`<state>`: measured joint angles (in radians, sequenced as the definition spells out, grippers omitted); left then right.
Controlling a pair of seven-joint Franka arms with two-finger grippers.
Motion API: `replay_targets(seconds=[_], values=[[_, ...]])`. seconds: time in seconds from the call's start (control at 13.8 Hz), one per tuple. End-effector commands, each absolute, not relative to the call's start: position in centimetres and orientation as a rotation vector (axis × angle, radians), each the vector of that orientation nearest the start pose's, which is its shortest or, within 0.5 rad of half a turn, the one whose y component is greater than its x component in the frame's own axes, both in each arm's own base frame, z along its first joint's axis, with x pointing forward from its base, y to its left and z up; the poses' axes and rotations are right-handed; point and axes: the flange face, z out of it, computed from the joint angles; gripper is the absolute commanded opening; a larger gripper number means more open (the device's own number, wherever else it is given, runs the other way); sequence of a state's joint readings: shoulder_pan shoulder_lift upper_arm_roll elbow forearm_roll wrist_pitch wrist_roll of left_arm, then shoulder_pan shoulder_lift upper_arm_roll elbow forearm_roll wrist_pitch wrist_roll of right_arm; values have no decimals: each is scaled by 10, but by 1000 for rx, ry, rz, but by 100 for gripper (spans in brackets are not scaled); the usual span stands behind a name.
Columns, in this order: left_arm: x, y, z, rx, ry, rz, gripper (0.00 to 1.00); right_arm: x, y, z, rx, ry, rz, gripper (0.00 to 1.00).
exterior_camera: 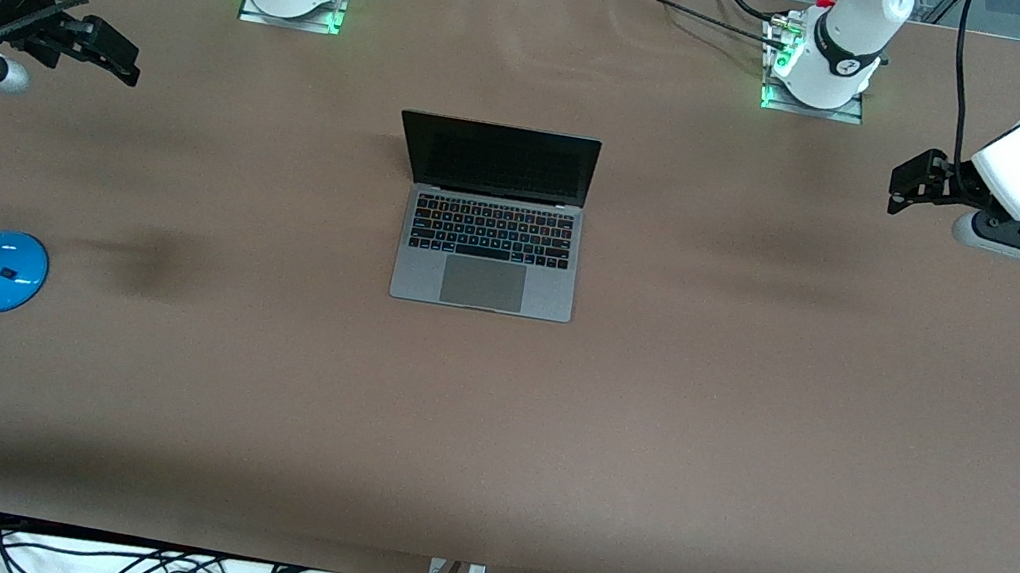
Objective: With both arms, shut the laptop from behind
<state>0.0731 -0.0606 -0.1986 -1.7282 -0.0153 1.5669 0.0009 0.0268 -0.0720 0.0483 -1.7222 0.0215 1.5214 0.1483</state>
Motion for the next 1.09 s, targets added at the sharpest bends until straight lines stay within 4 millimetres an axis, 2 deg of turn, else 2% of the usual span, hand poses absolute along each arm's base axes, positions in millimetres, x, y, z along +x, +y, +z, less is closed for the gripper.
replay_targets(seconds=[0.0,0.15,0.22,0.73,0.87,1.02], values=[[522,-72,585,-3141,177,160,100,513,41,592,-3127,141,202,100],[523,-72,583,-3141,177,165,100,513,41,591,-3129,126,204,100],[527,-73,575,-3138,182,191,100,513,41,592,-3128,126,202,100],[527,-74,572,-3136,177,210,100,514,41,588,-3126,136,224,100],[527,-77,569,-3137,158,223,100,514,41,588,-3126,126,224,100],[527,-77,573,-3136,67,208,100,514,41,587,-3126,119,221,100]])
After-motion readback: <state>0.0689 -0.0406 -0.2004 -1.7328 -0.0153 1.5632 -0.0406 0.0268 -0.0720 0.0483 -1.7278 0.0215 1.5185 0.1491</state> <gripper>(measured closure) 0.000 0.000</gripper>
